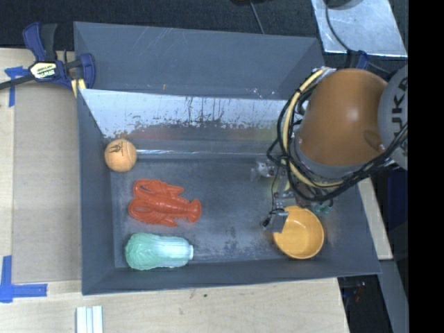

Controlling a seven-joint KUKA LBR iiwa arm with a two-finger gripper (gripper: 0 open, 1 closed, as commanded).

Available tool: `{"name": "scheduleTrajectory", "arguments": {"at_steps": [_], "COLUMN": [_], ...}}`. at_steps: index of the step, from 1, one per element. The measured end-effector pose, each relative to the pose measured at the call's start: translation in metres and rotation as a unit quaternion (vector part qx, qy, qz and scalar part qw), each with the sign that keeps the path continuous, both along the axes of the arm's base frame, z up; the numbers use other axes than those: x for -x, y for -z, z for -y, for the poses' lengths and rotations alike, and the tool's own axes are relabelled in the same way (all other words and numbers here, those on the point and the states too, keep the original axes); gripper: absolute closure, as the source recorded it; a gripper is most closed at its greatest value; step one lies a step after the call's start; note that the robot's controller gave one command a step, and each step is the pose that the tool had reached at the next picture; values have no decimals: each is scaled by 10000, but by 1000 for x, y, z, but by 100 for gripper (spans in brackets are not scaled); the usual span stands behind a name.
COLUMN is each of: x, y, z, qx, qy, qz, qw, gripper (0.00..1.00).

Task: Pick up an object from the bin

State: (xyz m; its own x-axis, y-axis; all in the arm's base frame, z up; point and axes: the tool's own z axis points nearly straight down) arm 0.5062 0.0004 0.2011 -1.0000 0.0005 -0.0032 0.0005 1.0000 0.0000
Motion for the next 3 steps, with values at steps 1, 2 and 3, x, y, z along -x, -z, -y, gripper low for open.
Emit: {"name": "scheduleTrajectory", "arguments": {"at_steps": [1, 2, 3], "x": [0, 5, 7], "y": [0, 67, 80], "z": [0, 26, 26], "qx": [0, 5, 0], "qy": [0, -975, -841], "qz": [0, 1, 0], "qw": [10000, 9952, 9965], "gripper": [0, 0, 0]}}
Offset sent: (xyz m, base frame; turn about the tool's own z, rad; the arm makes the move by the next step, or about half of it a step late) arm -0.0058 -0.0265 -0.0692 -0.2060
